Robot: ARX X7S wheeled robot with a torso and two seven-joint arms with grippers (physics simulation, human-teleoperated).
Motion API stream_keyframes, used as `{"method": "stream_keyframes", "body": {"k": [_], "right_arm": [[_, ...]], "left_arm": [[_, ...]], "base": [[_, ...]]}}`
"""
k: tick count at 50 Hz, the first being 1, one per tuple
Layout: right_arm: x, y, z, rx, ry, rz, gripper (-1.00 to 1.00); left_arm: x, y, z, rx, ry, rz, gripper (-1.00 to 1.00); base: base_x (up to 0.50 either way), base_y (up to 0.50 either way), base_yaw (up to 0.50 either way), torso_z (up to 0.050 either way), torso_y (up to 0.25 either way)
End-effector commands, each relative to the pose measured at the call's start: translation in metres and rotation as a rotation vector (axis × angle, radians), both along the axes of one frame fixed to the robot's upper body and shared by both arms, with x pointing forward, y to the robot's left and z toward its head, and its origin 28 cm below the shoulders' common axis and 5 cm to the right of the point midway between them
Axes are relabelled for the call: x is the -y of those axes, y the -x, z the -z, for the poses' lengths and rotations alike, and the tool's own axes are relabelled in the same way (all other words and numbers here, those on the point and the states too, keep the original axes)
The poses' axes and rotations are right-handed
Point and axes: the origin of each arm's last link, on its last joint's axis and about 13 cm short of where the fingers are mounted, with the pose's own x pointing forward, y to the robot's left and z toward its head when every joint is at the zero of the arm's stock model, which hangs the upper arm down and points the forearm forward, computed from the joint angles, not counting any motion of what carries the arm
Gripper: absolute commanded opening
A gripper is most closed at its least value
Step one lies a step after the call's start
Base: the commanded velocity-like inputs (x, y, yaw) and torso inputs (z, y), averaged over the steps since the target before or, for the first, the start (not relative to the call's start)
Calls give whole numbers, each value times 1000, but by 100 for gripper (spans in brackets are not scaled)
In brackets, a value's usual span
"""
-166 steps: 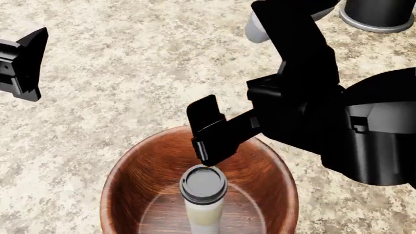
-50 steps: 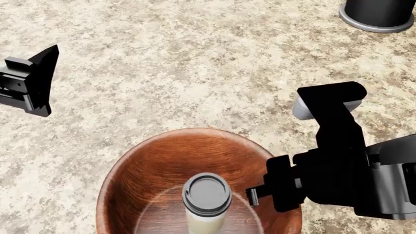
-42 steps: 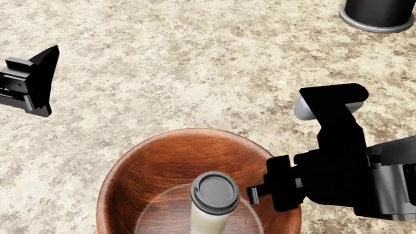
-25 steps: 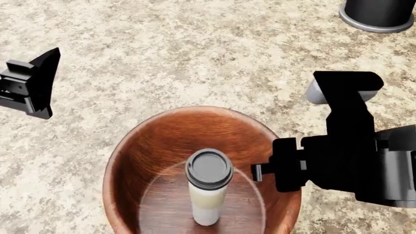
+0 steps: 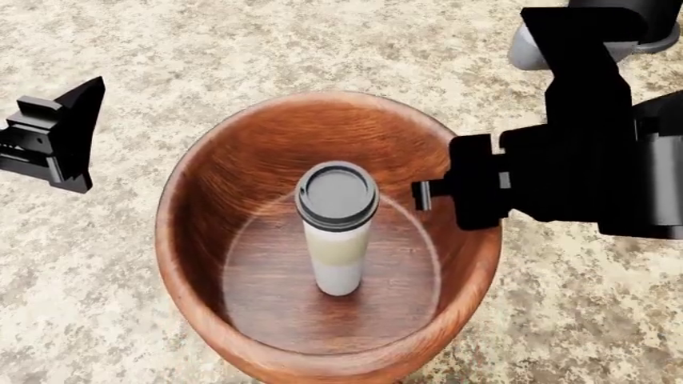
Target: Place the cup inside the bowl on the dining table and move the bowl to any counter.
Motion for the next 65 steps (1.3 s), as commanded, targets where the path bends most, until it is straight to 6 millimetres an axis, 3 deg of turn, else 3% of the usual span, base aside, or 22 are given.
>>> {"method": "stream_keyframes", "body": {"k": [1,20,28,65], "right_arm": [[-1,-3,-24,37,-17,-10,-100],[1,-2,-38,44,-36,-12,-100],[3,2,-41,44,-35,-9,-100],[1,3,-36,9,-45,-28,-100]], "left_arm": [[0,0,1,-8,4,7,100],[-4,3,-10,13,-9,2,100],[-7,6,-19,41,-7,-14,100],[-7,7,-16,40,1,-13,100]], "base": [[0,0,0,0,0],[-12,0,0,0,0],[-474,-1,0,0,1],[-438,32,0,0,0]]}}
